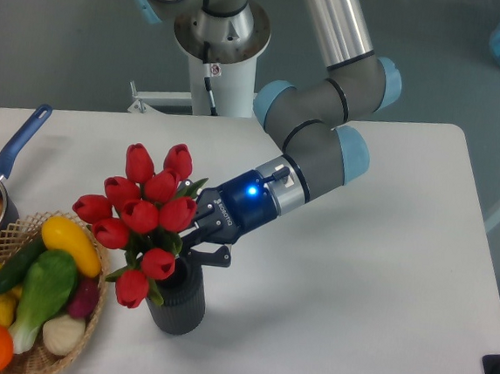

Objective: Insert the flowers into the vase
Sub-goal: 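Push the tulip stems deeper into the vase, adjusting the bunch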

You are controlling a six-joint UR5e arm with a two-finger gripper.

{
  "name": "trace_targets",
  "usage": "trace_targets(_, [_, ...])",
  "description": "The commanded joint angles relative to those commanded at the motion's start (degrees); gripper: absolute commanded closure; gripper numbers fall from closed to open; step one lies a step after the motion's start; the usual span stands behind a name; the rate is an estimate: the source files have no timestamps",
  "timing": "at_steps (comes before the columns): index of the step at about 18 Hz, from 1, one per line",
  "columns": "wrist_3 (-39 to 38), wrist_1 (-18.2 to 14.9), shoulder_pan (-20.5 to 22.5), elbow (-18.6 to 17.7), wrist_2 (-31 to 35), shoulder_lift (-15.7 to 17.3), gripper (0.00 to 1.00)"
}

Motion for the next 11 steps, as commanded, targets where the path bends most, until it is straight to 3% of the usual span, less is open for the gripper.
trace_targets(11, [2.81, 0.0, -0.09, -0.09, 0.0, -1.76, 0.75])
